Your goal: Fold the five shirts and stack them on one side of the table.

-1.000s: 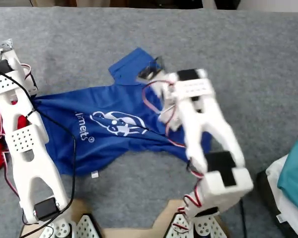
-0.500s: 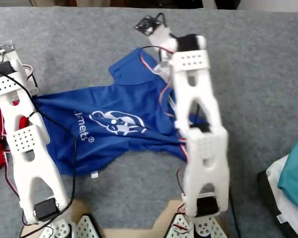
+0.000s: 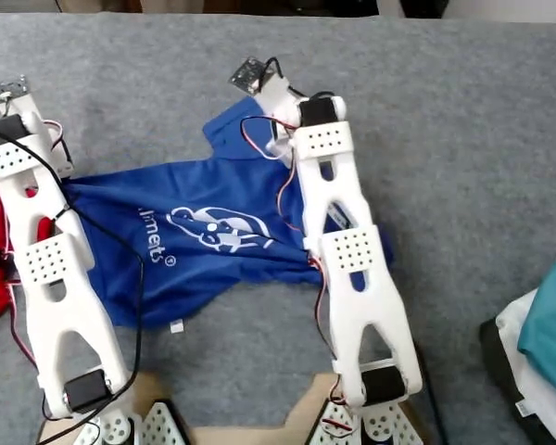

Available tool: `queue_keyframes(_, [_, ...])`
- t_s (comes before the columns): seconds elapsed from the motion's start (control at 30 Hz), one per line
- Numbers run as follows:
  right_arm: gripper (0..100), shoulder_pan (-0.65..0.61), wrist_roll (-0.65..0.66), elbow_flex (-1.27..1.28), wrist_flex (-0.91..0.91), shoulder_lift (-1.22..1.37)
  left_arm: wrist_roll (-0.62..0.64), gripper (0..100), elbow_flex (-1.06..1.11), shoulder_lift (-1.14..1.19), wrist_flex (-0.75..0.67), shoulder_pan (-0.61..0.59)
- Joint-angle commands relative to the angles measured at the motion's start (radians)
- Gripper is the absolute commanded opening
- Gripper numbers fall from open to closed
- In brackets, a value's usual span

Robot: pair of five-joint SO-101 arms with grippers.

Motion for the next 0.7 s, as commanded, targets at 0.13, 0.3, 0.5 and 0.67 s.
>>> queue_keyframes(0.13, [0.3,0.048,-0.003,-0.012,0.221,-0.041,0.002,2,-0.034,-0.005,-0.040,0.020])
queue_keyframes(0.3, [0.5,0.114,-0.009,0.012,0.241,-0.065,0.002,2,-0.034,-0.005,-0.040,0.020])
queue_keyframes(0.5, [0.5,0.122,-0.009,0.306,0.241,-0.246,0.000,2,-0.034,-0.005,-0.040,0.020])
queue_keyframes(0.67, [1.2,0.147,-0.009,0.607,0.218,-0.406,-0.002,2,-0.034,-0.005,-0.040,0.020])
